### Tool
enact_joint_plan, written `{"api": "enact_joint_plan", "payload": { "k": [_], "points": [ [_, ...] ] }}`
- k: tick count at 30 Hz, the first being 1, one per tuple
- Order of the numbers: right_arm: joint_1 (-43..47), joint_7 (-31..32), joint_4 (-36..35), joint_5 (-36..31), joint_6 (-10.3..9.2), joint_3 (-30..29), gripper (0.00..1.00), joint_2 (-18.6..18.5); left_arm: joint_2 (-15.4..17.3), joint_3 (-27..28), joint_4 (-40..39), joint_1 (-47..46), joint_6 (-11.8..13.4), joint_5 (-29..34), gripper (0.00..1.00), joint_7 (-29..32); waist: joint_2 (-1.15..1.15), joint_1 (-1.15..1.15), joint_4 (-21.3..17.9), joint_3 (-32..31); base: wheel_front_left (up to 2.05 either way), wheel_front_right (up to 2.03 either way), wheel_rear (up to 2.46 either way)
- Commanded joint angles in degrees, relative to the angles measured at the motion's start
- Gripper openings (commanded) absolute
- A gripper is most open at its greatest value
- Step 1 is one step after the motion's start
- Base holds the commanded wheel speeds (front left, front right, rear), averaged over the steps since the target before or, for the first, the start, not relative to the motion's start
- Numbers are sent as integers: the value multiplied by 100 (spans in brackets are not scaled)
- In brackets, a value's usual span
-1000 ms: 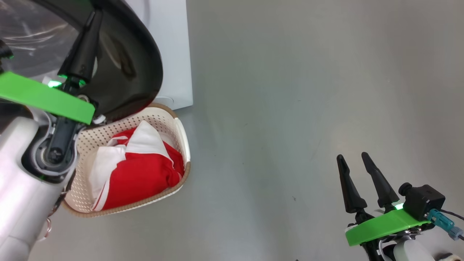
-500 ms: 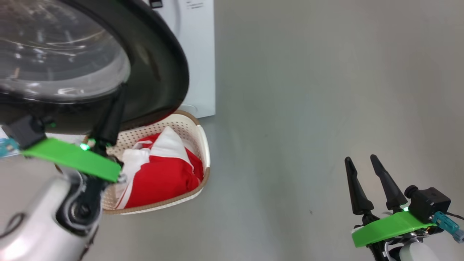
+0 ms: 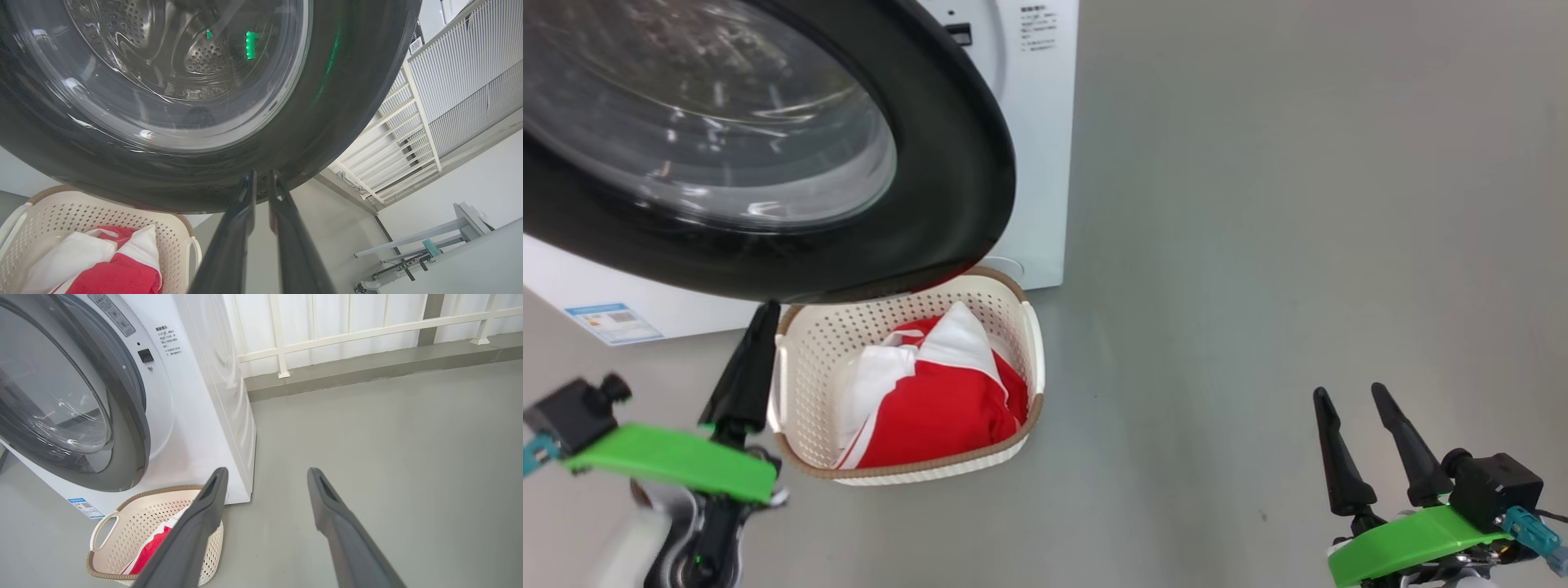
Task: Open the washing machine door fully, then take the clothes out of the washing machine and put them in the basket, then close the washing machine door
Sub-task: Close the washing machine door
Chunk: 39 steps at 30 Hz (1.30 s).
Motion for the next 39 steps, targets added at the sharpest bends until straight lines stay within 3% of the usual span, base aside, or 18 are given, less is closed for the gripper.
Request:
{"api": "enact_joint_plan", "payload": {
  "k": [1,5,24,31,39],
  "points": [
    [4,-37,-119,-65,35,82,100,-48,158,313,-120,68,-33,141,74,-44,0,0,107,-95,0,0,0],
    [78,-37,-106,-131,35,34,100,-48,78,562,-104,438,-33,400,100,-44,0,0,223,-209,0,0,0],
    [365,-37,-80,-259,35,-106,100,-48,-172,1420,-53,1567,-33,1968,100,-45,0,0,786,-624,0,0,0],
    [442,-37,-68,-235,35,-146,100,-48,-202,1677,-163,1779,-33,3333,100,-45,0,0,921,-753,0,0,0],
    [508,-37,-154,-196,35,-167,100,-48,-652,2280,-541,2089,-33,4870,100,-45,0,0,965,-841,0,0,0]
  ]
}}
